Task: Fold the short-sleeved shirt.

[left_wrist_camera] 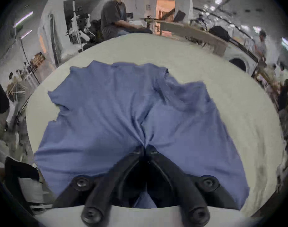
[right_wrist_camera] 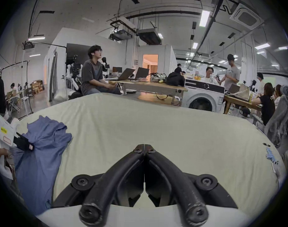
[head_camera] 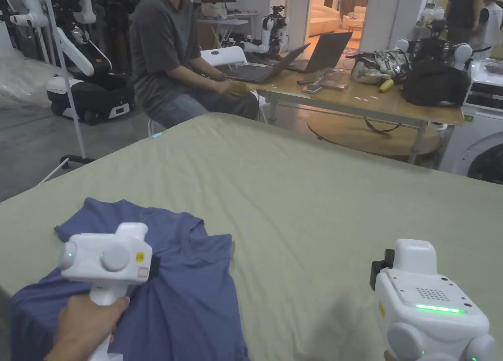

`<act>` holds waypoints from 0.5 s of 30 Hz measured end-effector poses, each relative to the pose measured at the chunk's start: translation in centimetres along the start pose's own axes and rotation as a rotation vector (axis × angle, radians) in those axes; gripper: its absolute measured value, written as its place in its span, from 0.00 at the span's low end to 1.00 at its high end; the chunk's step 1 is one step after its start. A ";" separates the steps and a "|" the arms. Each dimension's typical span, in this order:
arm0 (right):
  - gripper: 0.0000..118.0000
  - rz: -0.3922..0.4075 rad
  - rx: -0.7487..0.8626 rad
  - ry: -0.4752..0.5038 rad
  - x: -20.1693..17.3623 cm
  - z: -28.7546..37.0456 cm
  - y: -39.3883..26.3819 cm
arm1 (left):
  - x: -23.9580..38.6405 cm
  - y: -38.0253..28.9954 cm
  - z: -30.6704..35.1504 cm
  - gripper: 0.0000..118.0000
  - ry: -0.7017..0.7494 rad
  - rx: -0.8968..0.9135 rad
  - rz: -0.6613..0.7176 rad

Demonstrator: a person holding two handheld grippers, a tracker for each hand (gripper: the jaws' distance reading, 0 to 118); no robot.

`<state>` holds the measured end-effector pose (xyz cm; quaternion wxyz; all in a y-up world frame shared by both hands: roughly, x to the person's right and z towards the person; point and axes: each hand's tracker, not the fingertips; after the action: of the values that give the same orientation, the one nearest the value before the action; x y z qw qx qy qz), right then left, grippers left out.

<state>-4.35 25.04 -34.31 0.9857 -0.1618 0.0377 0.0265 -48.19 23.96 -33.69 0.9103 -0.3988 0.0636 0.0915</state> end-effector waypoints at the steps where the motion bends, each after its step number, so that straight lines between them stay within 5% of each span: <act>1: 0.00 -0.007 0.003 -0.006 0.4 0.1 0.1 | 0.0 0.8 0.8 0.00 -0.082 0.016 0.019; 4: 0.00 -0.028 0.012 -0.025 1.7 0.6 0.5 | 1.8 3.5 2.7 0.00 -0.049 0.076 -0.088; 15: 0.00 -0.060 0.068 -0.119 7.7 3.9 2.0 | 14.7 11.5 11.4 0.00 -0.333 0.303 -0.147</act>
<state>3.44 28.48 -31.93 0.9915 -0.1277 -0.0248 0.0054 -35.86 41.71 -37.01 0.9619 -0.2403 -0.1037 0.0788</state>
